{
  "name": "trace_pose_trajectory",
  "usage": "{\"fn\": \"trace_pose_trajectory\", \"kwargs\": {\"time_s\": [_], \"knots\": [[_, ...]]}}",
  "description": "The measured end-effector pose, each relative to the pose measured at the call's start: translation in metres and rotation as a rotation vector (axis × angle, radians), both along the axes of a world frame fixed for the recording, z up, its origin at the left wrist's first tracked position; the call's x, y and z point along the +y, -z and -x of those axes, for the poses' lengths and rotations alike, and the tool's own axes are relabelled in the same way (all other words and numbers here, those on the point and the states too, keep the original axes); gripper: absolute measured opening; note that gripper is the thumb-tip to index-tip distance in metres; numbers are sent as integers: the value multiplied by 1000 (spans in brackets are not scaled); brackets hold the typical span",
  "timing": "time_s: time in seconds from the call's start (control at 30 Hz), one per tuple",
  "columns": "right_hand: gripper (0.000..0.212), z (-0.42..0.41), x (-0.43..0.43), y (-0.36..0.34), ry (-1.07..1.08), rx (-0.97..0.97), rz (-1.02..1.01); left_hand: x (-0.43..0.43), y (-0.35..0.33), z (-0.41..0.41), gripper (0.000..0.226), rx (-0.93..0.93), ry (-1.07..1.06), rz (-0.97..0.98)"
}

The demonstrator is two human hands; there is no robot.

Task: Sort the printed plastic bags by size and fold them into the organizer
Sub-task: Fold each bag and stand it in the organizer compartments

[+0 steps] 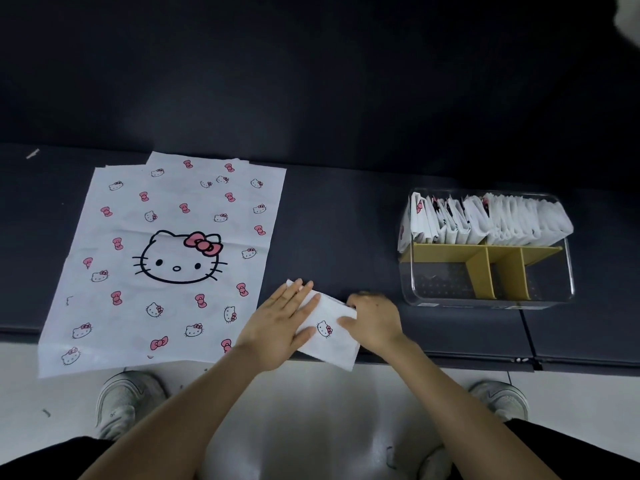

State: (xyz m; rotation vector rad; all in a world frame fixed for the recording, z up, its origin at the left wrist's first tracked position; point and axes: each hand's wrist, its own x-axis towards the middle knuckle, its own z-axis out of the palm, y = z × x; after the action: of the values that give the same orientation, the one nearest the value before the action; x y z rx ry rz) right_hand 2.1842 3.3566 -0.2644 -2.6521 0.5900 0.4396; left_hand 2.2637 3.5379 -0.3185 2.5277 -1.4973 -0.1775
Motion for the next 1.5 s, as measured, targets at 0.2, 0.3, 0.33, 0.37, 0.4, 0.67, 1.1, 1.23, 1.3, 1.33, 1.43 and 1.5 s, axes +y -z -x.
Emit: {"fn": "trace_pose_trajectory", "kwargs": {"time_s": [0.2, 0.3, 0.33, 0.37, 0.4, 0.67, 1.1, 1.23, 1.3, 1.33, 1.43, 1.5], "knots": [[19, 36, 15, -9, 919, -166, -951, -1, -25, 31, 32, 313, -130, 409], [8, 41, 22, -12, 1158, -154, -1194, 10, -16, 43, 48, 524, -145, 450], [6, 41, 23, -12, 1203, -133, -1254, 12, -11, 44, 52, 532, -128, 419], [6, 40, 24, -12, 1236, -109, -1297, 12, -8, 43, 51, 509, -117, 400], [5, 40, 24, -12, 1254, -91, -1324, 11, -5, 42, 45, 498, -132, 402], [21, 34, 6, -37, 935, -161, -1134, -17, -26, 35, 42, 738, -672, 390], [56, 25, -8, 7, 503, -283, -613, -30, -29, 31, 36, 651, -815, 234], [56, 29, -5, 12, 475, -214, -411, -38, -33, 36, 21, 633, -923, 300], [54, 31, 1, 14, 468, -229, -324, -42, -34, 39, 17, 637, -953, 333], [54, 30, 3, 14, 479, -236, -300, -44, -34, 40, 14, 639, -972, 339], [57, 26, 6, 16, 511, -241, -297, -48, -38, 43, 23, 609, -1069, 328], [58, 25, 6, 16, 499, -235, -281, -46, -37, 40, 37, 505, -1075, 283]]}}
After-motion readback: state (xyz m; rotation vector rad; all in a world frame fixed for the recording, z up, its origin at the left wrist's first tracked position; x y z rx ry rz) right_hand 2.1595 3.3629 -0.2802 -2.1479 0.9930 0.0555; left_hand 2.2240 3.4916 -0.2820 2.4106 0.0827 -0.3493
